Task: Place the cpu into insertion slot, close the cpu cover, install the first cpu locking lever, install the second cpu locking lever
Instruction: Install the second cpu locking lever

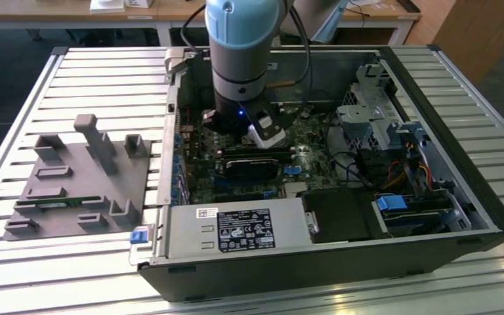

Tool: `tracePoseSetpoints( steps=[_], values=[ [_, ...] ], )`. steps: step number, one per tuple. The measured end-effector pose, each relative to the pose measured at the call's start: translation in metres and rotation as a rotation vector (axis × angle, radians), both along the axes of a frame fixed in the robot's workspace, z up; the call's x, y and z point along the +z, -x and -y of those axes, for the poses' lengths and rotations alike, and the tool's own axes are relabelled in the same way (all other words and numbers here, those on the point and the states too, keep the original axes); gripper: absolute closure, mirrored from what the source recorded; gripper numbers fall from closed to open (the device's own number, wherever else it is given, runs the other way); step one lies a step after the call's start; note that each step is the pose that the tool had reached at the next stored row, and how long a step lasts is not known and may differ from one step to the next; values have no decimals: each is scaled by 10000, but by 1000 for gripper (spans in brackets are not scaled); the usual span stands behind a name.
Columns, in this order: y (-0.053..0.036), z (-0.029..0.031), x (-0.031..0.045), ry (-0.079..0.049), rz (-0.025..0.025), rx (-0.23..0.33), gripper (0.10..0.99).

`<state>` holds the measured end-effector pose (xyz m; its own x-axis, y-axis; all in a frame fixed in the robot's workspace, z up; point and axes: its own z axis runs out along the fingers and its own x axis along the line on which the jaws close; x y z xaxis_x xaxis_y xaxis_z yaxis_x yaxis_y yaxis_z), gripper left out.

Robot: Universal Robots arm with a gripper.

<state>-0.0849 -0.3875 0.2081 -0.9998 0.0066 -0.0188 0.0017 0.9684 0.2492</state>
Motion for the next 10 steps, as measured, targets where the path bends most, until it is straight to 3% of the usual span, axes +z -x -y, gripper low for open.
tracePoseSetpoints(
  steps=[10],
  values=[
    [0,0,40,-2,1,1,980]
  ],
)
